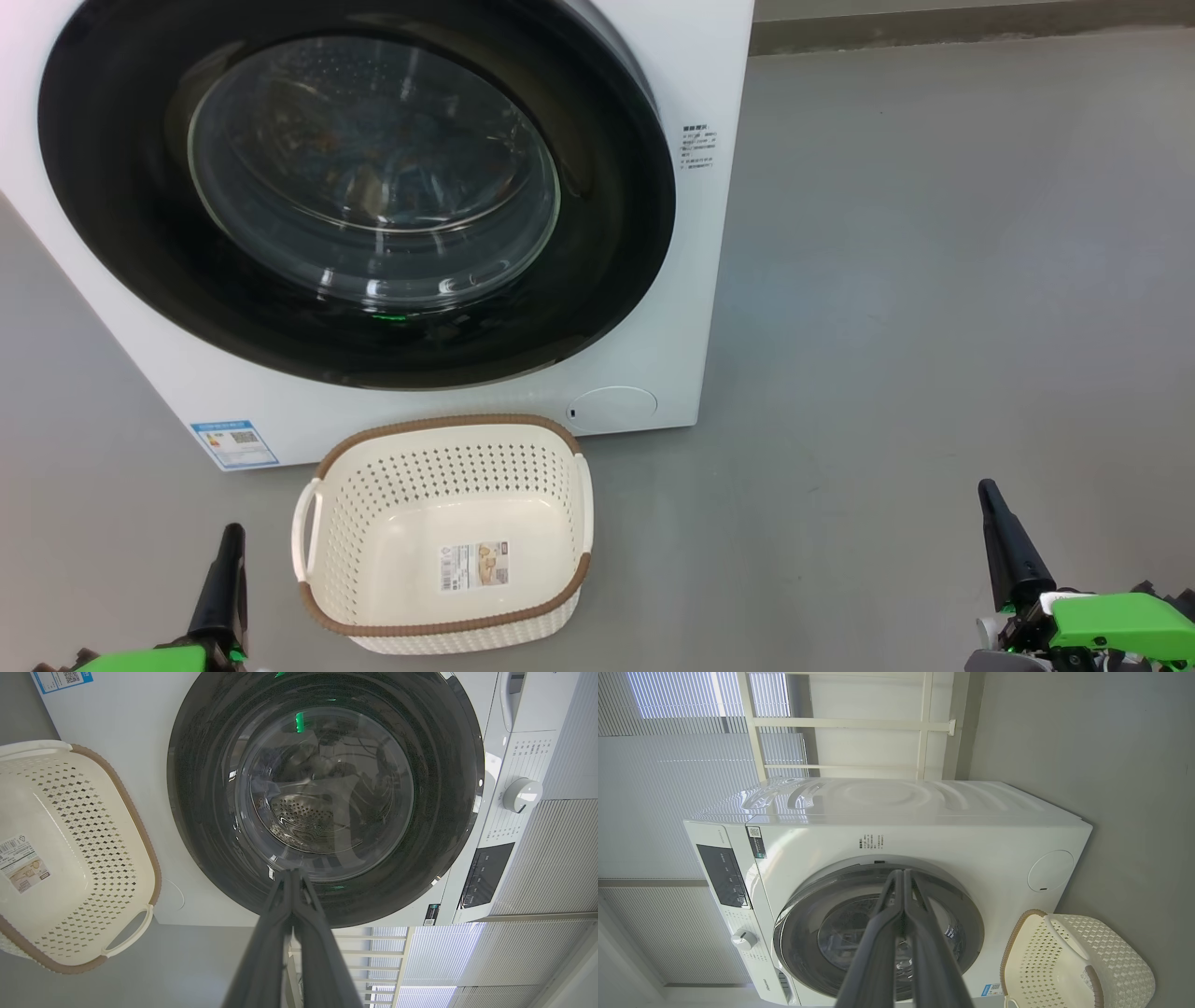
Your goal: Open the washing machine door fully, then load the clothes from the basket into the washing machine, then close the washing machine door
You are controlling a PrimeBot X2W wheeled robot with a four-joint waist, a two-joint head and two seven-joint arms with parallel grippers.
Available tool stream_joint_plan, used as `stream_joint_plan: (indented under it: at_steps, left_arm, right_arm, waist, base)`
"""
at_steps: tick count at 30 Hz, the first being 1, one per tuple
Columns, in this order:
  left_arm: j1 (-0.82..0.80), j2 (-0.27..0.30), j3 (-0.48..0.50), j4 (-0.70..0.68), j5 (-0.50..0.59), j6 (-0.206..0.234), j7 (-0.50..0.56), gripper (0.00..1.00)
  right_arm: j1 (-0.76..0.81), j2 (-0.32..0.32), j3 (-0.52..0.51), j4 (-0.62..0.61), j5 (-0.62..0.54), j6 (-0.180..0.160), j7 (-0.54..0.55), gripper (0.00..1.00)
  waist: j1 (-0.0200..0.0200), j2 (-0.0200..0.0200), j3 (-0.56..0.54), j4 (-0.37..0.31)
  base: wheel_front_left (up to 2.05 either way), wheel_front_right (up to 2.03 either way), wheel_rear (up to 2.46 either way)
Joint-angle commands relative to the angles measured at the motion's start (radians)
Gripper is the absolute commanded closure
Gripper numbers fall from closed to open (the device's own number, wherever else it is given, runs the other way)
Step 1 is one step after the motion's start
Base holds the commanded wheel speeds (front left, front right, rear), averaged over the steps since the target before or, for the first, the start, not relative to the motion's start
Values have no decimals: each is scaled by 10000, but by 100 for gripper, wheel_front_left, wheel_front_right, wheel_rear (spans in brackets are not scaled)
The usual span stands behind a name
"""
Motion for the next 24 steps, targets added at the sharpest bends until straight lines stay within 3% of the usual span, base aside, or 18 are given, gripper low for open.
stream_joint_plan:
  at_steps: [1,24]
  left_arm:
    - [-381,200,334,-272,-34,-33,29,100]
    - [-381,200,333,-272,-34,-33,28,100]
  right_arm:
    - [-394,-41,242,-288,42,-11,76,100]
    - [-394,-41,242,-288,42,-11,76,100]
  waist:
    - [0,0,0,0]
    - [0,0,0,0]
  base:
    - [0,0,0]
    - [0,0,0]
